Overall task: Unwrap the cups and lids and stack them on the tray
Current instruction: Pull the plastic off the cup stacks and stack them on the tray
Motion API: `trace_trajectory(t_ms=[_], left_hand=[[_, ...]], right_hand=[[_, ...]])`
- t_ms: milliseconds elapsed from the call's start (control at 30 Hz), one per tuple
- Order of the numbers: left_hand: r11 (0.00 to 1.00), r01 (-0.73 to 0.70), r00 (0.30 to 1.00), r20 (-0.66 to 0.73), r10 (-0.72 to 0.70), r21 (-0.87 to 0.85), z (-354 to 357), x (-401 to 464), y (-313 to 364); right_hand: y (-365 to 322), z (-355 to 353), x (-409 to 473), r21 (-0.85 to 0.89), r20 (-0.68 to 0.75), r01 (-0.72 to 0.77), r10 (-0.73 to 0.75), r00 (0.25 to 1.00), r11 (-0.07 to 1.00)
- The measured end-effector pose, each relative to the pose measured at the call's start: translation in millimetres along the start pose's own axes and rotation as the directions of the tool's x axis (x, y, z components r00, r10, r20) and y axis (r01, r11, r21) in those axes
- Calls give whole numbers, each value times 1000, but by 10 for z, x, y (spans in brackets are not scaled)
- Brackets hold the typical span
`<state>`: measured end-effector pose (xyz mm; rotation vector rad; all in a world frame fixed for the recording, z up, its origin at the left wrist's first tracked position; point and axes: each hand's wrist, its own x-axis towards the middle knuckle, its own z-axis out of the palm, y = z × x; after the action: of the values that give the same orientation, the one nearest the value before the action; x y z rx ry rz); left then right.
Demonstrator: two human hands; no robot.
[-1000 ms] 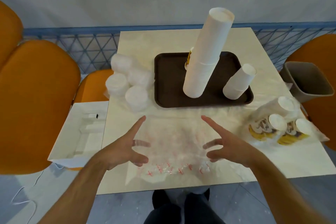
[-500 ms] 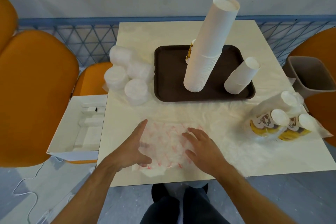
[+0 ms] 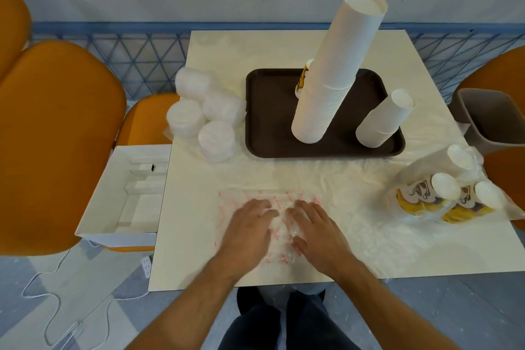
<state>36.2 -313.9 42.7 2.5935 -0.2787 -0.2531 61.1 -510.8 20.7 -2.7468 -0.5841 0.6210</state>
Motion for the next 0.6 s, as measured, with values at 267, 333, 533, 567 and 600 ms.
trace_trajectory(t_ms=[267,333,533,567,600], left_hand=[[983,43,920,377,-109,178,63,11,-539],[973,43,899,416,-137,227,-27,0,-689],[958,8,868,474,-149,285,-172,18,-829],[958,11,866,475,-152,286,-181,17,-841],[957,16,864,477,-159,290,-191,14,-852]], right_hand=[[153,-88,-11,-21,68,-2,3,998,1000],[218,-139,-6,-46,94,5,0,996,999],[316,-269,19,-92,160,31,-15,987,995],[322,-288,16,-94,167,29,-12,986,995],[332,-303,18,-104,178,26,-7,984,994]])
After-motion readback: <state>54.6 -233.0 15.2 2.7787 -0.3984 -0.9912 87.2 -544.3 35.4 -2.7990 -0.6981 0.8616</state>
